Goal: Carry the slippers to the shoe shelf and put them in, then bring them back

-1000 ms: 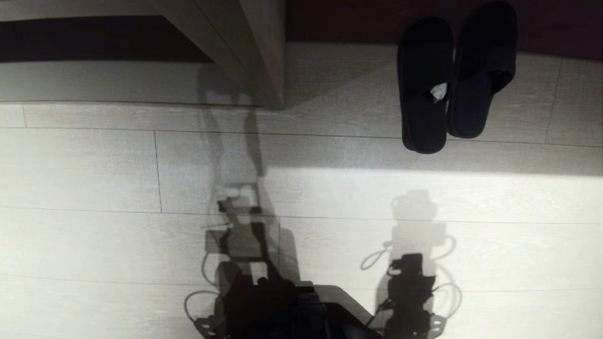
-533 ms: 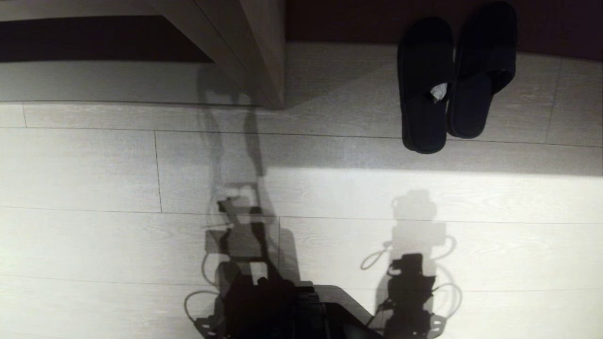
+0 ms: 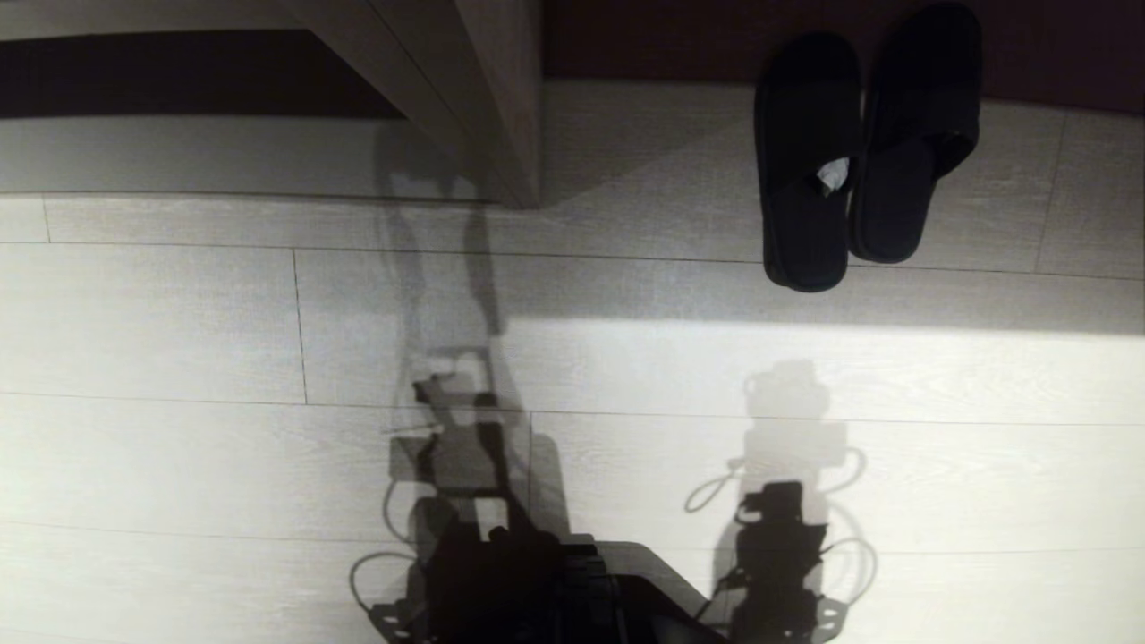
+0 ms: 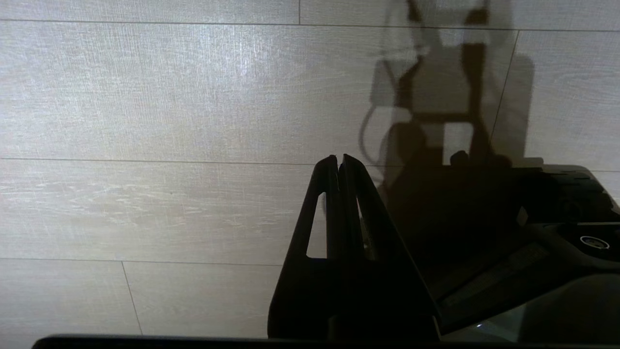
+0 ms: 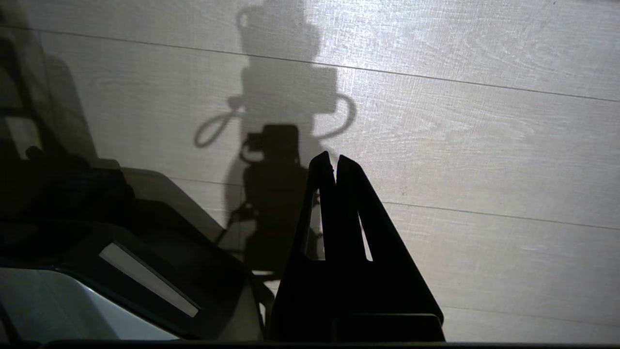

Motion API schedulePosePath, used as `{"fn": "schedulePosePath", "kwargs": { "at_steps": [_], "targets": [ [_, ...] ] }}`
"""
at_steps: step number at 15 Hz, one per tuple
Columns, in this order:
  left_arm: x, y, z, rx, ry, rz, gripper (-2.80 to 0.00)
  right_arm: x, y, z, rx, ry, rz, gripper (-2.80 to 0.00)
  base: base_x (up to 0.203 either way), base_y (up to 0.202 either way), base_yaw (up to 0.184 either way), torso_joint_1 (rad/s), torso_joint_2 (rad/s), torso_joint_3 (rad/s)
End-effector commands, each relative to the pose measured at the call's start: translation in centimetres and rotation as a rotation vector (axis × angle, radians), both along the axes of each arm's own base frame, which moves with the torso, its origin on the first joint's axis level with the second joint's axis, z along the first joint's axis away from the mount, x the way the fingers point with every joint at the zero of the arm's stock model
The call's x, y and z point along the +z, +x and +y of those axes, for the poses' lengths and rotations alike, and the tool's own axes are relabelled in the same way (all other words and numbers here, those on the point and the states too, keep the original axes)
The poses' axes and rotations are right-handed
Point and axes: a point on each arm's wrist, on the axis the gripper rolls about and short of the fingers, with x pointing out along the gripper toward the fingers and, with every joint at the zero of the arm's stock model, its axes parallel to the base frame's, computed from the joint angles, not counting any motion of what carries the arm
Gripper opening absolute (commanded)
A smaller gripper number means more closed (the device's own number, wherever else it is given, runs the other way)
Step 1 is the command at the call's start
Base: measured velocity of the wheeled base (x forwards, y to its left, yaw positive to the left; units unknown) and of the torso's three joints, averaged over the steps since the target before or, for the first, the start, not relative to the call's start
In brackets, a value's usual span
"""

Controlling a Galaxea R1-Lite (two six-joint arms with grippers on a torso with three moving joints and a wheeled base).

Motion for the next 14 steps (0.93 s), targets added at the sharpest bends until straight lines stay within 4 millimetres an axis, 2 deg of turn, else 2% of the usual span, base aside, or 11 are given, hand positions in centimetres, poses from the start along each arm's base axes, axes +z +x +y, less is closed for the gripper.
{"fn": "schedulePosePath", "kwargs": {
  "at_steps": [1,14],
  "targets": [
    [0.02,0.0,0.0,0.0,-0.001,0.0,-2.8,0.01,0.02,0.0,0.001,0.0,0.002,-2.8,0.0,0.0,0.0,0.0,0.0,0.0],
    [0.03,0.0,0.0,0.0,-0.001,-0.001,-2.8,0.01,0.02,0.0,0.001,0.0,0.002,-2.8,0.0,0.0,0.0,0.002,0.0,0.18]
  ]
}}
